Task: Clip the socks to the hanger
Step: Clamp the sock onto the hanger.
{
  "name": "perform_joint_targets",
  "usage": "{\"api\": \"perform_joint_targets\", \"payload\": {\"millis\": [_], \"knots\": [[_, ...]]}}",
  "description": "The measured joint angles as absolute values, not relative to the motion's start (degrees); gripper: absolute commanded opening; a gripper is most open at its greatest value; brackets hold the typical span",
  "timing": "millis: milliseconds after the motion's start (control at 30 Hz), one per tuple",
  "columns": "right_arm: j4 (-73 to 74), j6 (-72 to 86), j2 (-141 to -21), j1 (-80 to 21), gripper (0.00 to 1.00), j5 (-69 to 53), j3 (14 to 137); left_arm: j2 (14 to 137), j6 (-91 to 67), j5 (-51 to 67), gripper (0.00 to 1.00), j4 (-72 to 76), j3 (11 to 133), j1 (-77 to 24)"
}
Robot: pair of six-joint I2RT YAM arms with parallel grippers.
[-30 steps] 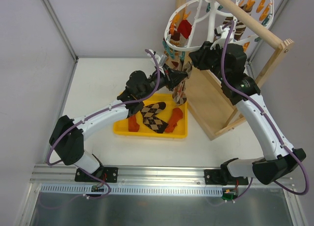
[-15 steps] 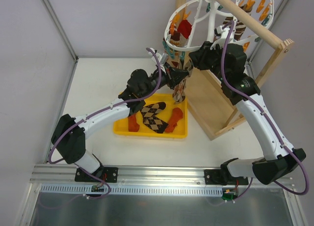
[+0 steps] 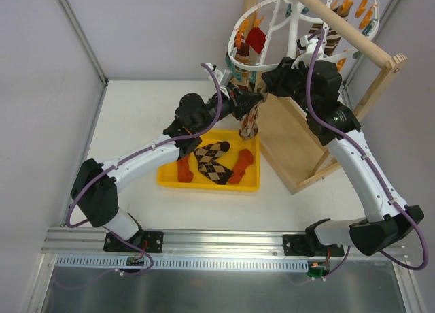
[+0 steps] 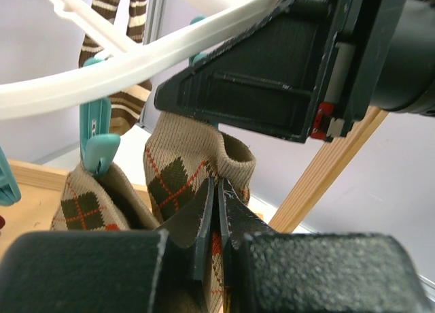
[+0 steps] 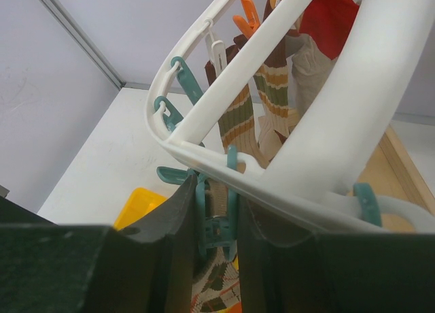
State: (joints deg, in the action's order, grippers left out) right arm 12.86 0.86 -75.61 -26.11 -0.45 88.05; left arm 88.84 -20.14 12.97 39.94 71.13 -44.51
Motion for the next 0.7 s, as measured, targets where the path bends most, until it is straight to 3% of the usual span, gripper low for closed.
{"api": "perform_joint_targets", "payload": {"millis": [433,467,500,533,600,700], "knots": [[12.84,1.85,-75.61,-26.11,0.03,-0.4,88.05,88.95,-20.47,13.69,0.0,39.94,72.64,-44.51],[12.84,2.0,-75.61,-26.11,0.08,-0.4,88.05,88.95,-20.51,13.8,0.0,39.94,72.66,-44.51],[12.84,2.13,-75.61,-26.11,0.26,-0.4,88.05,88.95,-20.51,13.96,0.0,39.94,72.73,-44.51],[12.84,2.22,-75.61,-26.11,0.34,-0.4,88.05,88.95,-20.51,14.06,0.0,39.94,72.73,-44.51],[12.91,2.57,-75.61,-26.11,0.48,-0.67,88.05,88.95,-20.51,14.33,0.0,39.94,72.73,-44.51],[13.3,2.57,-75.59,-26.28,0.59,-1.63,88.07,88.95,-20.51,14.39,0.0,39.92,72.73,-44.51]]}}
